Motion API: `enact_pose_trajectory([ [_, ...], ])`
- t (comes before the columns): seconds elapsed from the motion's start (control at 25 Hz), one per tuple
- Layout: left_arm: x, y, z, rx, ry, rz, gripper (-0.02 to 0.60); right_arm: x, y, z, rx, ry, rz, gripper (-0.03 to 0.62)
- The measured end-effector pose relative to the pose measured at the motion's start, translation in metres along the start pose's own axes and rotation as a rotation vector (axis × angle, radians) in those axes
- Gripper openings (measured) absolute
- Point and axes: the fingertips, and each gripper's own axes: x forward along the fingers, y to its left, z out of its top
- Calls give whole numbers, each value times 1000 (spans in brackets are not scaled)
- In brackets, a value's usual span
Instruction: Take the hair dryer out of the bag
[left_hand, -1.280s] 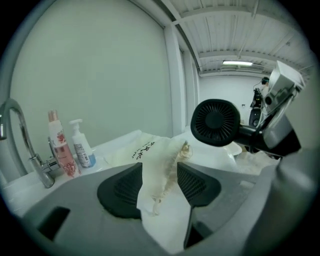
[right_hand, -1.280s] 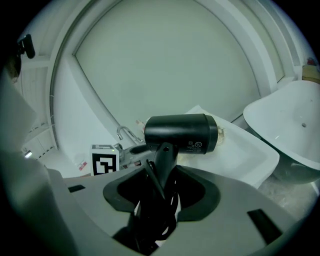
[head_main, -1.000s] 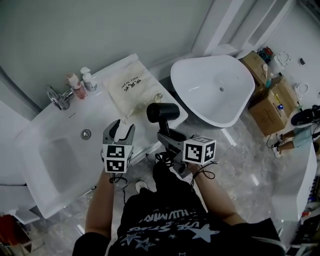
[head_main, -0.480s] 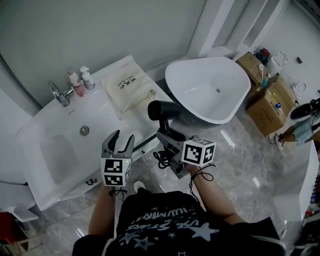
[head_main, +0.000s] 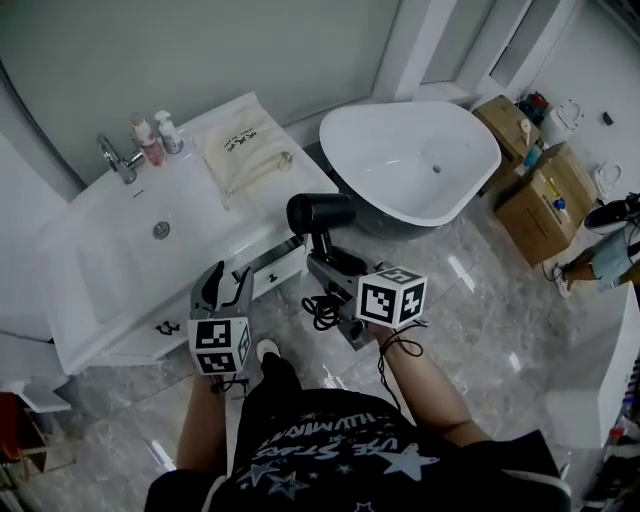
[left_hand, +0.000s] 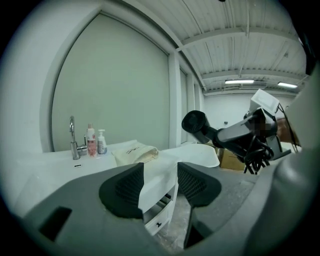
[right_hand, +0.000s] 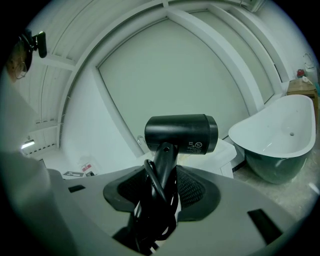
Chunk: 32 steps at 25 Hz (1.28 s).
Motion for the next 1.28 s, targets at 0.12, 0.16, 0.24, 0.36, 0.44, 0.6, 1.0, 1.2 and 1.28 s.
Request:
enact_pose_trajectory([
  [0.12,-23,-17,-8,-14,-3,27,197,-24,6,-16,-13,16,17,181],
  [0.16,-32,-23,-10,-19,-5,38,168,-32,9,-21,-16,22,23,181],
  [0.24,-49,-33,-13,-24,-10,63,111,-47,15,-31,-22,31,35,181],
  [0.36,-76,-52,-18,-31,-15,89,46,-70,21,-44,-33,41,51,181],
  [0.44,-94,-67,-28,-39,-21,101,35,-86,23,-59,-40,44,62,181],
  [0.6,-143,-107,-61,-32,-41,135,28,-130,30,-106,-58,37,90,181],
  [1.0,-165,-120,-56,-74,-3,153,26,-140,38,-105,-52,87,87,181],
  [1.2,-168,-118,-54,-75,18,157,26,-144,44,-104,-46,100,83,181],
  [1.28,-168,-119,-53,-72,23,156,26,-145,45,-104,-46,102,77,181],
])
